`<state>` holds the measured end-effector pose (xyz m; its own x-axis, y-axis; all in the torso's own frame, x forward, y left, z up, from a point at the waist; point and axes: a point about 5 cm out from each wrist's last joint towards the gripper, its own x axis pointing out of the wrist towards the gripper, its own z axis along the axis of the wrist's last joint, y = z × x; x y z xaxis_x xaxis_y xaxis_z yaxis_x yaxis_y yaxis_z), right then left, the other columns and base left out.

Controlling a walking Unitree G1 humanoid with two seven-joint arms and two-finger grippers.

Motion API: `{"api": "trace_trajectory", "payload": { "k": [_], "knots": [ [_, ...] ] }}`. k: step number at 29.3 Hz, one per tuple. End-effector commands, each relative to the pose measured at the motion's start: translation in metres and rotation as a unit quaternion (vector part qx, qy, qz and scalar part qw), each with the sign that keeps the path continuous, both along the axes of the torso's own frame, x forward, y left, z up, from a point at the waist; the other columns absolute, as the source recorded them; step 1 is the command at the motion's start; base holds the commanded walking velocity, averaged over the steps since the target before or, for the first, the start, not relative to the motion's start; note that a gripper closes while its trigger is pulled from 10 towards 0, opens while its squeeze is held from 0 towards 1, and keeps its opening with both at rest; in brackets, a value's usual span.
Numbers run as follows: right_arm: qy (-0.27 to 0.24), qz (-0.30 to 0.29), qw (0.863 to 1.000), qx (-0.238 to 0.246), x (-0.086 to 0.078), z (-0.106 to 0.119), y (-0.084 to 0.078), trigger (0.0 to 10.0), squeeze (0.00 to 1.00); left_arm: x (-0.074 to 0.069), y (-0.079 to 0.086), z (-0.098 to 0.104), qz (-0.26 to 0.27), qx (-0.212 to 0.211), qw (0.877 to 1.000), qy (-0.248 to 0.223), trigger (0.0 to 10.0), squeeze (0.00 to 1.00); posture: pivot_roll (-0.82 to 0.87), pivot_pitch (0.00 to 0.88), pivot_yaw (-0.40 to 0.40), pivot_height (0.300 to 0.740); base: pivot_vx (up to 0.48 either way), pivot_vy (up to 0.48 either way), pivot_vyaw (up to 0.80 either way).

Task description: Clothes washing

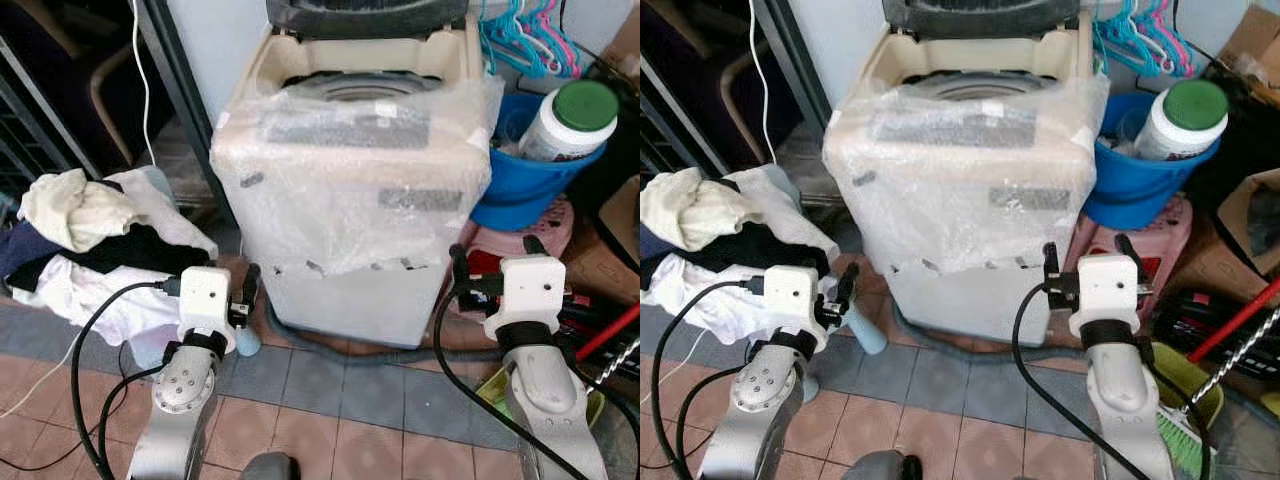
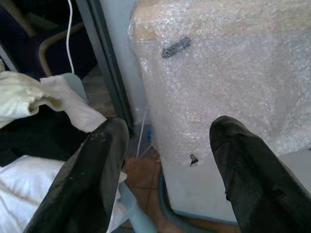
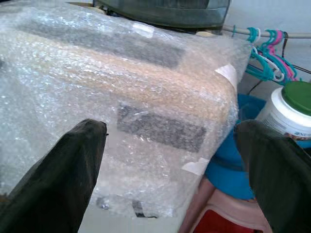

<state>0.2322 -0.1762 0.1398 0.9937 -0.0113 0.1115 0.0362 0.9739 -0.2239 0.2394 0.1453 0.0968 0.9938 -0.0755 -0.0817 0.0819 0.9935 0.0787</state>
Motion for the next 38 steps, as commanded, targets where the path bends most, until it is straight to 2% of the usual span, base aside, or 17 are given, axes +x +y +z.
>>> {"api": "trace_trajectory", "payload": {
  "k": [1,4,27,29,31,33,38],
  "knots": [
    [-0.010,0.012,1.000,0.007,-0.001,0.006,0.005,10.0,0.00,0.002,0.004,-0.001,0.014,0.002,1.000,0.009,10.0,0.00,-0.05,0.062,0.068,0.740,0.000,0.000,0.80],
    [-0.010,0.012,1.000,0.012,0.000,0.005,0.004,10.0,0.00,0.002,0.003,-0.001,0.010,0.000,1.000,0.010,10.0,0.00,-0.05,0.064,0.067,0.740,0.000,0.384,0.68],
    [-0.008,0.014,1.000,0.019,0.001,0.005,0.006,10.0,0.00,0.008,0.000,0.001,0.005,-0.013,1.000,-0.001,10.0,0.00,-0.05,0.067,0.068,0.740,0.000,0.480,0.00],
    [-0.007,0.017,1.000,0.018,0.001,0.004,0.007,10.0,0.00,0.009,0.001,0.001,0.008,-0.008,1.000,-0.004,10.0,0.00,-0.05,0.064,0.066,0.740,0.000,0.480,0.00],
    [-0.006,0.021,1.000,0.017,0.001,0.004,0.008,10.0,0.00,0.011,0.002,0.005,0.009,0.006,1.000,-0.028,10.0,0.00,-0.05,0.059,0.059,0.740,0.000,0.480,0.00],
    [-0.006,0.028,0.999,0.015,0.003,0.005,0.009,10.0,0.00,0.012,0.004,0.010,0.016,0.010,0.999,-0.047,10.0,0.00,-0.04,0.058,0.058,0.740,0.000,0.120,0.00],
    [-0.009,0.033,0.999,0.011,0.005,0.006,0.009,10.0,0.00,0.011,0.001,0.013,-0.012,-0.009,0.999,-0.049,10.0,0.00,-0.05,0.061,0.066,0.740,0.000,0.000,0.00]
  ]
}}
